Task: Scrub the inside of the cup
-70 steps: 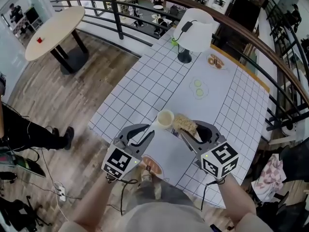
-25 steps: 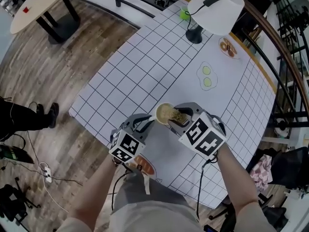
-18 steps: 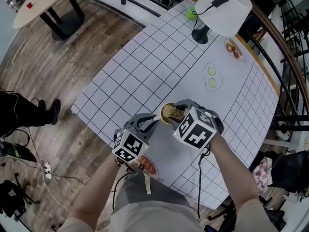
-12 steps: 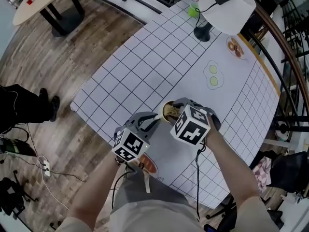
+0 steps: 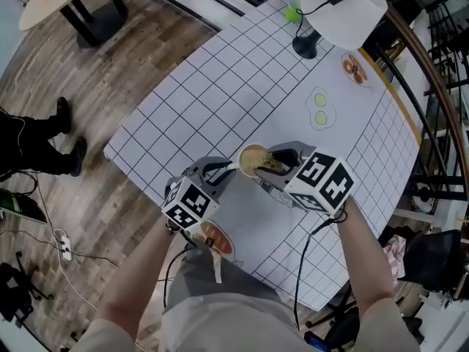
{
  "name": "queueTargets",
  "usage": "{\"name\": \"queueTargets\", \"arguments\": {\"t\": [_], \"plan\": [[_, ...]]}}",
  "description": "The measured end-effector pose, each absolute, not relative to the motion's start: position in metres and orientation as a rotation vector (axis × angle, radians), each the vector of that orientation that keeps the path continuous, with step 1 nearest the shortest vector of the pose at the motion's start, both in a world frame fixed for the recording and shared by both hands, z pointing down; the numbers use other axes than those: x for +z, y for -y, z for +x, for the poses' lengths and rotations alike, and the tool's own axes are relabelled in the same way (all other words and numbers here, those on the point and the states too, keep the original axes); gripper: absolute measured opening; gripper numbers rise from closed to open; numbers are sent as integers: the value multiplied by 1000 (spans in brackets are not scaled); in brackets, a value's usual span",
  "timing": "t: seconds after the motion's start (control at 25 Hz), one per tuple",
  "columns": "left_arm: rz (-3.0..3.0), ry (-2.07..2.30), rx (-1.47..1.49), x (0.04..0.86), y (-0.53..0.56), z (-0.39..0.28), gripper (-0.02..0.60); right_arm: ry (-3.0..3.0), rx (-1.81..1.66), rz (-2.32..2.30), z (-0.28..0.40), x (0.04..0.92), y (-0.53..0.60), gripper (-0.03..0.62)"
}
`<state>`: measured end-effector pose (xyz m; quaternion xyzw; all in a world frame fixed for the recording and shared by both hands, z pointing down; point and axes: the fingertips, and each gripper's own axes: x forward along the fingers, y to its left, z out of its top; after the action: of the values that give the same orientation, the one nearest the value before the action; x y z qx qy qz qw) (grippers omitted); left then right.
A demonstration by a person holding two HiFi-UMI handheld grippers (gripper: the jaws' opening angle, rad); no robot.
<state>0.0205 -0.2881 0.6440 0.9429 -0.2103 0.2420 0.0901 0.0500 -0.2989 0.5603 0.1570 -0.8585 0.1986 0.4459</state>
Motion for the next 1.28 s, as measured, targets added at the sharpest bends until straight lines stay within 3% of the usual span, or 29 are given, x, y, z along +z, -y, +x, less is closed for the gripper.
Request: {"name": "queueTargets", "arguments": {"t": [0.24, 0.48, 0.76, 1.04, 1.28], "plan": [[2862, 564, 752, 642, 280, 29, 63, 1881, 168, 357, 56, 602, 297, 134], [2886, 482, 780, 639, 278, 29, 63, 1818, 222, 331, 52, 629, 297, 127], [2830, 508, 745, 642, 272, 27, 63, 2078, 652, 426, 55, 591, 294, 126], [2821, 460, 665, 638, 262, 32, 58, 1902, 259, 501, 57, 590, 306, 129], [2808, 413, 557, 628, 260, 34, 57, 1819, 352, 475, 55, 629, 303, 123]]}}
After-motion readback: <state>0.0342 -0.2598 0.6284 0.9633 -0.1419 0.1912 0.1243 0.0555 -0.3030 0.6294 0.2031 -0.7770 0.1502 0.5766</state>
